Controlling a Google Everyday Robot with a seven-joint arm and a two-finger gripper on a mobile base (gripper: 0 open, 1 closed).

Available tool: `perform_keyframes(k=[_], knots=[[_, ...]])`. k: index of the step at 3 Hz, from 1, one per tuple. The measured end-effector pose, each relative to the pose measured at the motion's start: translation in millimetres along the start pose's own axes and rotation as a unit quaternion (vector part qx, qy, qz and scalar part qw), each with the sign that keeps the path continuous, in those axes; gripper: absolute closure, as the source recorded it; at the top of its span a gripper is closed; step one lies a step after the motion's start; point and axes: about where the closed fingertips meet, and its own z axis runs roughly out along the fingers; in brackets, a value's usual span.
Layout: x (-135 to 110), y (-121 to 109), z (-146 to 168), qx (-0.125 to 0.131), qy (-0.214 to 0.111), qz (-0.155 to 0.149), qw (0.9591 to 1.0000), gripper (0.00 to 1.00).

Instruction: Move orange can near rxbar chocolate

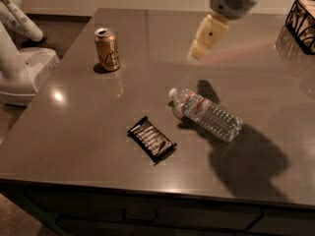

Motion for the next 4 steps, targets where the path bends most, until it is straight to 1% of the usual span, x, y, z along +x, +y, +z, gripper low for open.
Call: perform_keyframes(k=[1,2,3,4], knots=[[-43,-11,36,-0.005,-0.037,0.025,0.9990,0.00],[-78,-12,74,-0.024,-0.069,0.048,0.9962,0.00],[-112,-8,102,-0.029,-0.099,0.066,0.9925,0.00],[-142,2,128,-0.029,-0.124,0.073,0.9892,0.00]])
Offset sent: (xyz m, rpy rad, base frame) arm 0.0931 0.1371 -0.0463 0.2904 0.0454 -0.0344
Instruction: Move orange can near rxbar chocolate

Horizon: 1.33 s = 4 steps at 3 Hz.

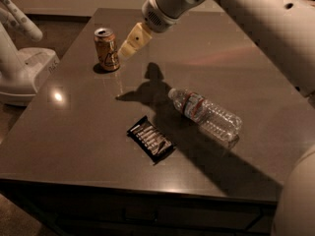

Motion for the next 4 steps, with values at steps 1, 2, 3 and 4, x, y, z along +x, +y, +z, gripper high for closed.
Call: perform_keyframes(k=[1,2,3,4], knots=[[-22,9,31,-0.003,-0.025,0.000,0.9997,0.00],[-44,12,61,-0.010,-0.041,-0.002,0.9991,0.00],[-58,10,90,-0.022,-0.046,-0.004,0.9987,0.00],[-64,3,109,-0.035,-0.048,-0.005,0.9982,0.00]])
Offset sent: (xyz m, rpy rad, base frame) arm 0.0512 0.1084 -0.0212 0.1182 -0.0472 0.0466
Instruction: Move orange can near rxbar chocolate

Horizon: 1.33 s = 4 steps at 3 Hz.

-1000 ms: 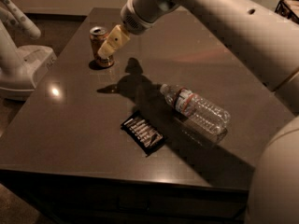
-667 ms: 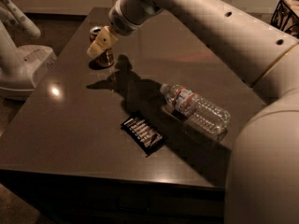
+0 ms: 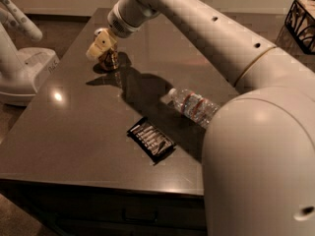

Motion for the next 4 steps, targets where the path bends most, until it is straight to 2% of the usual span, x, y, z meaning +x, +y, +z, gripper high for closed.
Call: perform_keyframes(k=[1,2,3,4], knots=[[2,-8,12,-0.016,0.000,0.000,0.9999,0.17],[2,-14,14,-0.039,-0.008,-0.003,0.9992,0.49],[0,-14,7,-0.053,-0.017,-0.007,0.9984,0.71],[1,1,-32,-0.072,-0.031,-0.035,0.9963,0.95]])
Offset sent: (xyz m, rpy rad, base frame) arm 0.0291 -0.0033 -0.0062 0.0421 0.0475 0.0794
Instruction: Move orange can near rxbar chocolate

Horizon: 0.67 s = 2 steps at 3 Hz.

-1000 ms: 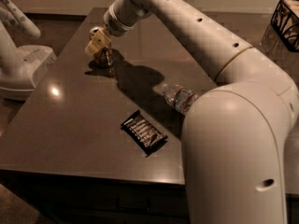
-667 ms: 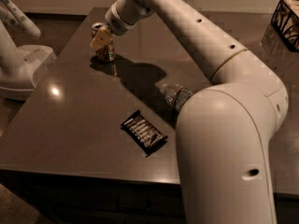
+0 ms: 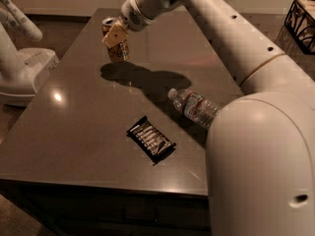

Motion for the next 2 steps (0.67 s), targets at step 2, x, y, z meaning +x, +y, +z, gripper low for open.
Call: perform_keyframes(k=[2], knots=[[26,60,-62,-0.048,0.013,-0.082,0.9954,1.00]])
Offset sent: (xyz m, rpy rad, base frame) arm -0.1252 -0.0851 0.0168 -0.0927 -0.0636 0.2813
